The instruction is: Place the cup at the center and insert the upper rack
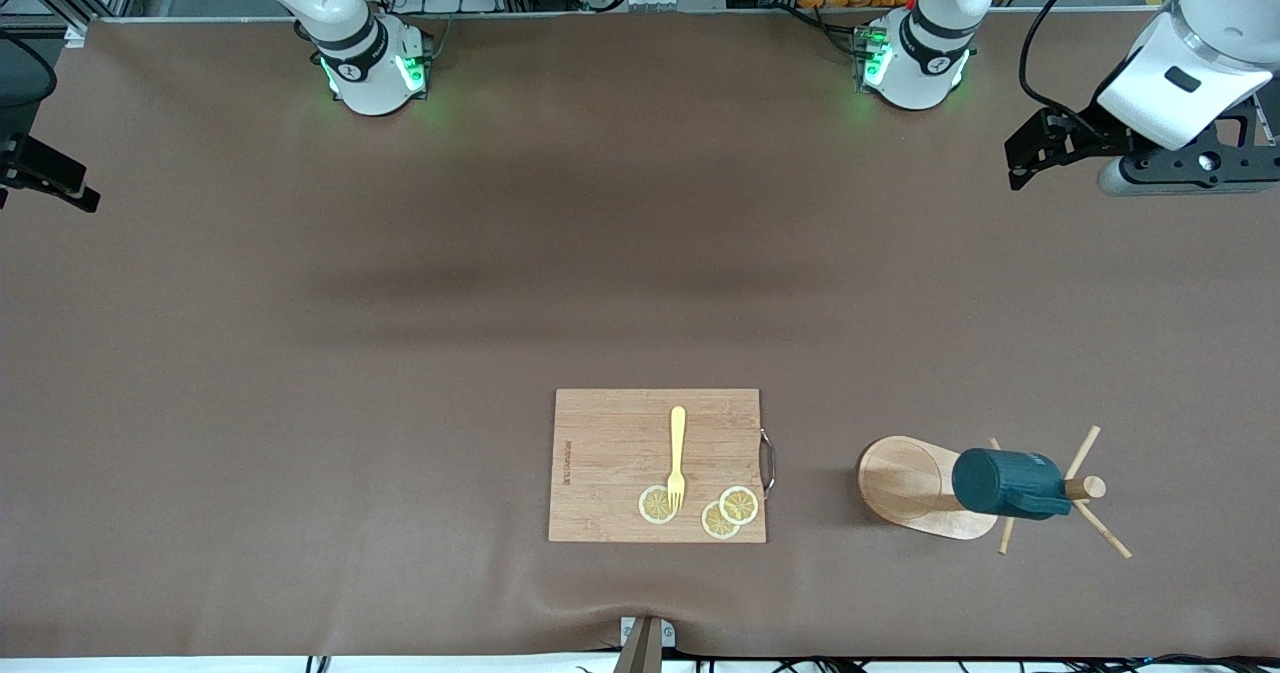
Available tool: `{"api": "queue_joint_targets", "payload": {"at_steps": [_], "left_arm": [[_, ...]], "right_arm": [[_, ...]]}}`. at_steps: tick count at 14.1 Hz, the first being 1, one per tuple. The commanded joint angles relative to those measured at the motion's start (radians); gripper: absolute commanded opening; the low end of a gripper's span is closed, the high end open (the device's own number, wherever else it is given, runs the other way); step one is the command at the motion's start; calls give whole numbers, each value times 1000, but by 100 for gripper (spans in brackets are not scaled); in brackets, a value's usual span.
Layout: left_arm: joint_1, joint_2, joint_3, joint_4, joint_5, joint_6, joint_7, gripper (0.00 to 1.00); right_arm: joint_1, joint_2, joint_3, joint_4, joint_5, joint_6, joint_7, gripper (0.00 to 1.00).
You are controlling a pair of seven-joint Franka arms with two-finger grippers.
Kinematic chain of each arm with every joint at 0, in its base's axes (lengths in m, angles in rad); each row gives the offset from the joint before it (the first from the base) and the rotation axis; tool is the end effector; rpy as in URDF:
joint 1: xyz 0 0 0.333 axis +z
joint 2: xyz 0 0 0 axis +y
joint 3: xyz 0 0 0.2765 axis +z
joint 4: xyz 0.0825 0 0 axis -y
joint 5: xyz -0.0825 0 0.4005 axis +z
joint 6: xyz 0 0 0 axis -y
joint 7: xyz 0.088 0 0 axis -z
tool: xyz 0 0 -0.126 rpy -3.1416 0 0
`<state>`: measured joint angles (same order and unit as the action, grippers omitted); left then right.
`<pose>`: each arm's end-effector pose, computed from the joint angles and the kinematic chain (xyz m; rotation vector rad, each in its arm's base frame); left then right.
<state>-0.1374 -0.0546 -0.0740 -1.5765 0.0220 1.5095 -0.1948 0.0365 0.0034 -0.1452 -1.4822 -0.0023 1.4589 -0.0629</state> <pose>0.5379 -0.1135 0.5884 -3.1135 0.0237 0.0110 0.5567 -0.0609 0.5972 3.1400 -0.0723 -0.0421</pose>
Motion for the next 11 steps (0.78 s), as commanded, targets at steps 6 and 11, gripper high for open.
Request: {"api": "queue_joint_targets", "payload": {"at_steps": [6, 11], "left_arm": [[-30, -13, 26, 13, 15, -35, 20, 100], [-19, -13, 25, 26, 13, -46, 23, 100]], "right_arm": [[-21, 6, 12, 14, 8, -12, 3, 100], [-21, 6, 12, 14, 10, -12, 3, 100]]}}
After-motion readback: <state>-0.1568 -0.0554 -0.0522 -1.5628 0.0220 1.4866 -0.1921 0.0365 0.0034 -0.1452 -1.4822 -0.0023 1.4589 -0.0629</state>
